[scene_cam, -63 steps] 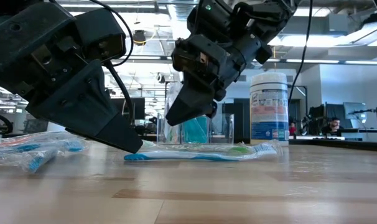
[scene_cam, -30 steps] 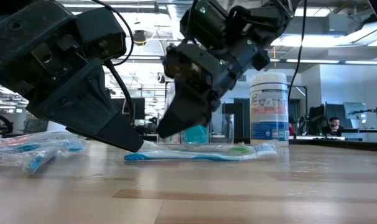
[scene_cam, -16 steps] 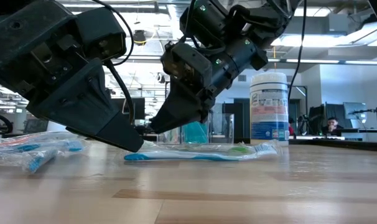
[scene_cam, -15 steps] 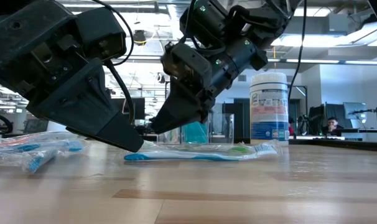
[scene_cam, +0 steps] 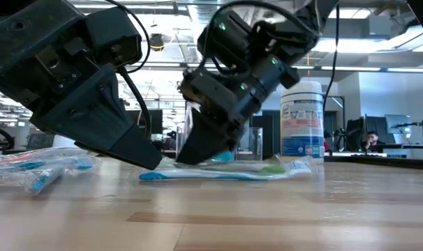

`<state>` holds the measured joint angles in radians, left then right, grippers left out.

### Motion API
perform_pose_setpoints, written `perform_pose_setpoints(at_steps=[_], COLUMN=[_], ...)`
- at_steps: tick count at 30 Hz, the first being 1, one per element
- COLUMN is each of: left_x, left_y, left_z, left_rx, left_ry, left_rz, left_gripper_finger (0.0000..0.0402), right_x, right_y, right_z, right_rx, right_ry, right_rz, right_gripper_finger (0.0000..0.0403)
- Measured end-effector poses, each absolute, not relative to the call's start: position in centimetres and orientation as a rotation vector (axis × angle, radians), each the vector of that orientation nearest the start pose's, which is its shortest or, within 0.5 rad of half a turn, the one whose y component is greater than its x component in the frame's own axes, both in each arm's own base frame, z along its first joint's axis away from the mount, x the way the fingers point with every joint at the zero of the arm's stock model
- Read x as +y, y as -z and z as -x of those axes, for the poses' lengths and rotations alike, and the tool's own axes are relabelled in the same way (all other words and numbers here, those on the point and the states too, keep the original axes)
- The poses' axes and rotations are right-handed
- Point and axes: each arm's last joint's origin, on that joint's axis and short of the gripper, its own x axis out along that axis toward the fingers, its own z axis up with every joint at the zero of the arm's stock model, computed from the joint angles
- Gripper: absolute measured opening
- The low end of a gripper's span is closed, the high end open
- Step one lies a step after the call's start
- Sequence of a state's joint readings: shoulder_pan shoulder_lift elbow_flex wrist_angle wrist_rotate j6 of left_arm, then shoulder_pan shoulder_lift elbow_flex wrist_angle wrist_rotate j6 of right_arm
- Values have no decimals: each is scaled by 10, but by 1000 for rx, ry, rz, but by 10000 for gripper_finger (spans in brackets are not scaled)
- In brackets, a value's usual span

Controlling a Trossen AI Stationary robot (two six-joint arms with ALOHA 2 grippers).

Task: Pick & Place toothbrushing station
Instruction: Put the top green toothbrush into the transparent organizer

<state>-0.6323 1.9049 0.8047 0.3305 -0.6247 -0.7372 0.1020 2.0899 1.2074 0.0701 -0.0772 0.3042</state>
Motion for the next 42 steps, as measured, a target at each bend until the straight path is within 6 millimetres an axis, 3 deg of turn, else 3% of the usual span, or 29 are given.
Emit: perform_pose_setpoints(at_steps=[7,19,23,28,42], left_x=[-185,-185,-185,-185,-185], left_y=[-98,-98,-98,-98,-98], left_z=[-282,-282,-282,-282,-282], left_rx=[580,579,579,579,579], left_ry=[-215,-215,-215,-215,-215], left_rz=[258,258,258,259,258], left_gripper_finger=[137,137,137,137,137], right_x=[46,45,45,45,45], right_y=[-121,-112,-110,-110,-115], right_z=[-424,-421,-419,-417,-417], right_rx=[794,851,878,892,875], right_ry=[-54,-37,-6,5,-11], right_rz=[-267,-265,-244,-228,-202], right_gripper_finger=[75,74,57,9,0])
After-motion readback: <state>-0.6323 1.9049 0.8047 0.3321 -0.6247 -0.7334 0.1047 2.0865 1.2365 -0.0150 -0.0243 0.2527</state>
